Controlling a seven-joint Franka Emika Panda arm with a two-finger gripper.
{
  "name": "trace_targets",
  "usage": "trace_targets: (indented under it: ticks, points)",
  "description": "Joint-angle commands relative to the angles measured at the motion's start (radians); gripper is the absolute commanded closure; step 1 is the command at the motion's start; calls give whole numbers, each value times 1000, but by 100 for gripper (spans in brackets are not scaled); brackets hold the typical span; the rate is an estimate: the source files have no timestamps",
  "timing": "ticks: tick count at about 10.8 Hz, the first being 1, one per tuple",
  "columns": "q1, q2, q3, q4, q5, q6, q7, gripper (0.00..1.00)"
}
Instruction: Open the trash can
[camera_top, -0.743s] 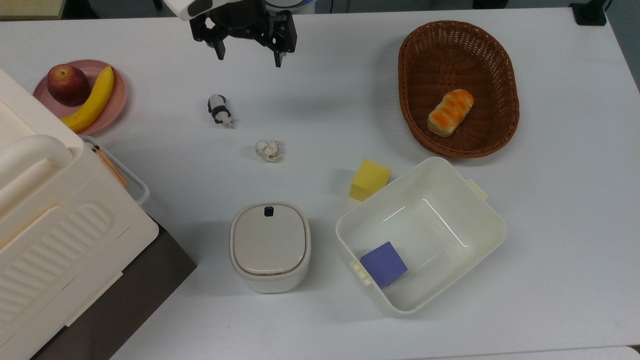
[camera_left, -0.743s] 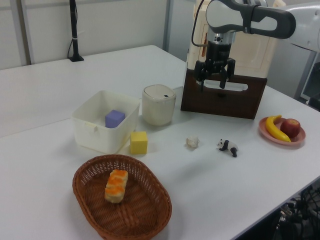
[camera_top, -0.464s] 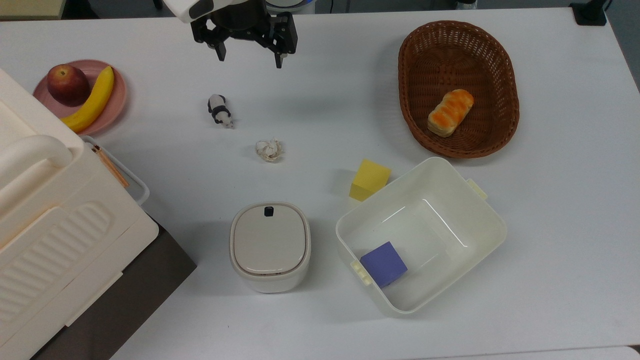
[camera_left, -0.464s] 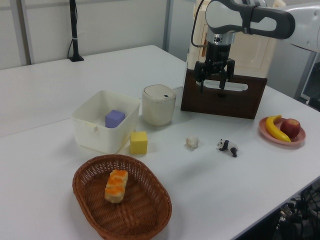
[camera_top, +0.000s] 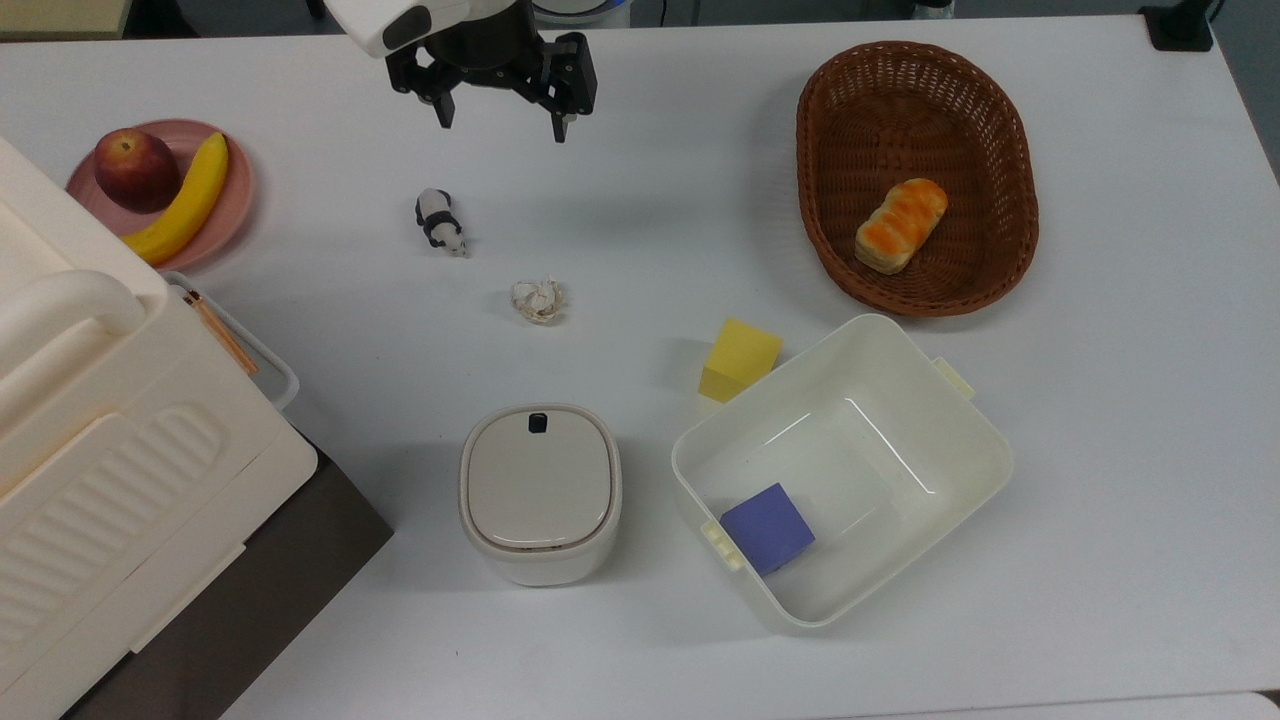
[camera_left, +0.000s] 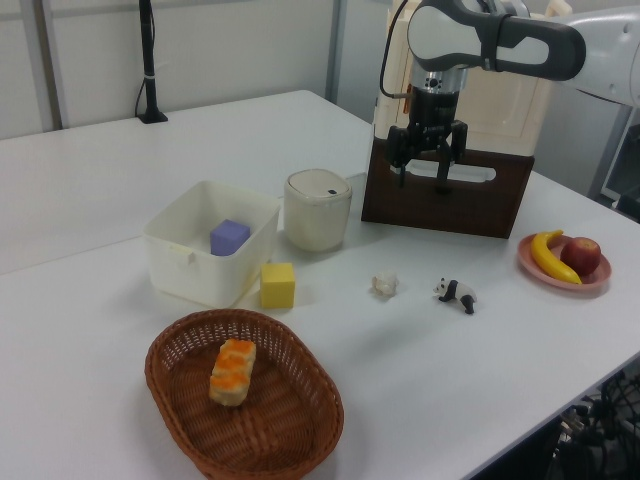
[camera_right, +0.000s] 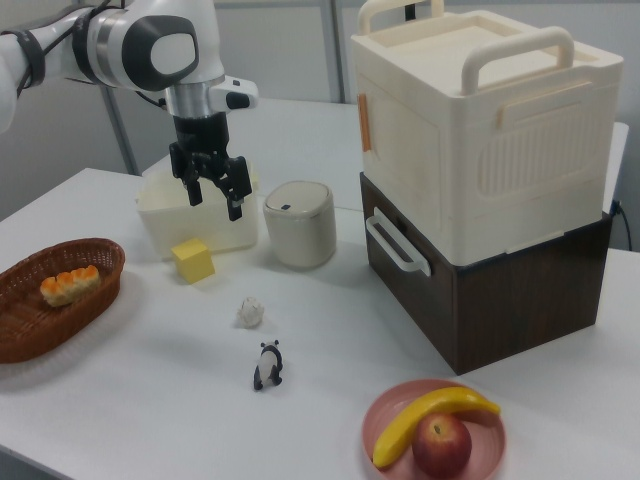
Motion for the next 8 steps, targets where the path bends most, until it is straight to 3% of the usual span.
trace_targets:
  ticks: [1, 8]
  points:
    - [0, -5, 2, -18, 11, 31, -21, 0]
    - [3, 16, 4, -15, 8, 77, -11, 0]
